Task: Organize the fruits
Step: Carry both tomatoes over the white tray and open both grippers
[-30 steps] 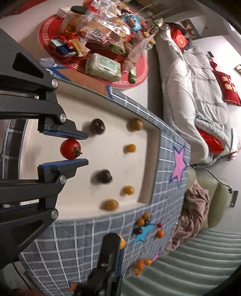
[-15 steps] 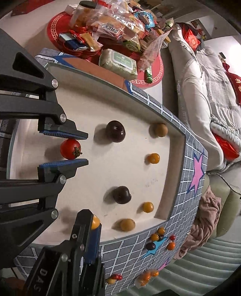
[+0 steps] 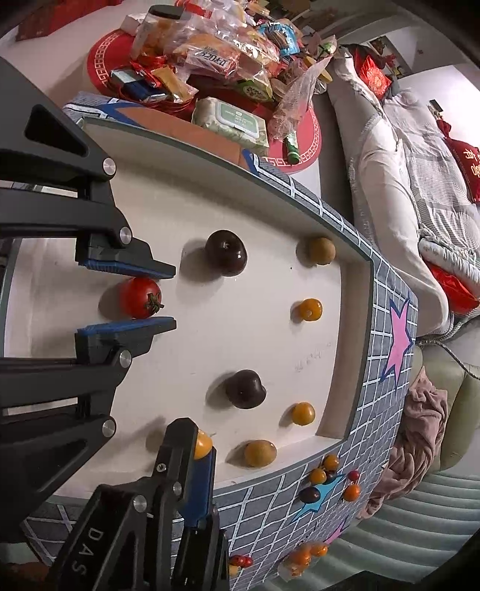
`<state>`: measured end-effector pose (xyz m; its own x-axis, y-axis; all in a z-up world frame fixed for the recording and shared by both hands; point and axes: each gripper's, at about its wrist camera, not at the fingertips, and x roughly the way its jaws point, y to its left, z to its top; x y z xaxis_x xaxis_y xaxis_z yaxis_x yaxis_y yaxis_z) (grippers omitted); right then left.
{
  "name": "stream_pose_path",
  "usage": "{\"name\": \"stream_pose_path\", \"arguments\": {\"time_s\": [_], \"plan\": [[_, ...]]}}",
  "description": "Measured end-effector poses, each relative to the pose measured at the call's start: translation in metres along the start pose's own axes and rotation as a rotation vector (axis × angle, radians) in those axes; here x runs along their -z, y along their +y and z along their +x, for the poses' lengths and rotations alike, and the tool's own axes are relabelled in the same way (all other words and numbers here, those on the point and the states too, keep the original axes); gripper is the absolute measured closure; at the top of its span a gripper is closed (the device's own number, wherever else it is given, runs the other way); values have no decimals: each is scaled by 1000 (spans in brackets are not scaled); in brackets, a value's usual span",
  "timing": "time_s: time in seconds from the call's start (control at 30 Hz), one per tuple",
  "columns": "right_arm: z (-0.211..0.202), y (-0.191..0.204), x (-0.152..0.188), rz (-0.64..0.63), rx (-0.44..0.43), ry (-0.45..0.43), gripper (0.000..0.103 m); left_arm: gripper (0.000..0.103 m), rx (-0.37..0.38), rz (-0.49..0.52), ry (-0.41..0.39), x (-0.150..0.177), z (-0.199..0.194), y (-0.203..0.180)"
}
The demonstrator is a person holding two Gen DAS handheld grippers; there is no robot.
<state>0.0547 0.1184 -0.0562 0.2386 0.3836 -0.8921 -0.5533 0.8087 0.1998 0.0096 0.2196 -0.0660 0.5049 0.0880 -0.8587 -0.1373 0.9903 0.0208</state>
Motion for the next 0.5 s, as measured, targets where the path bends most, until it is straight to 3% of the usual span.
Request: {"name": "stream_pose_path", "arguments": {"time_s": [0.13, 0.23, 0.33, 0.37, 0.4, 0.43, 0.47, 0.5], "plan": [[0, 1, 0, 2, -2, -2, 79, 80, 0, -3, -4, 0, 0, 0], [-2, 2, 0, 3, -17, -13, 60, 80, 1, 4, -5, 1, 0, -1], [-5, 3, 0, 6, -28, -27, 49, 79, 1, 3, -2, 1, 0, 0], [-7, 4, 0, 9, -36, -33, 44, 70, -2, 3, -2, 0, 0, 0], [-8, 4, 0, 10, -38, -39, 42, 32, -9, 2, 1, 1, -1, 0], [-11, 6, 0, 10, -38, -46, 36, 14, -14, -8, -16, 1, -4, 0], [-15, 6, 0, 13, -35, -62, 31, 7, -31, -16, -44, 3, -9, 0], [-17, 6, -1, 15, -39, -68, 28, 7, -33, -15, -66, 4, -12, 0]]}}
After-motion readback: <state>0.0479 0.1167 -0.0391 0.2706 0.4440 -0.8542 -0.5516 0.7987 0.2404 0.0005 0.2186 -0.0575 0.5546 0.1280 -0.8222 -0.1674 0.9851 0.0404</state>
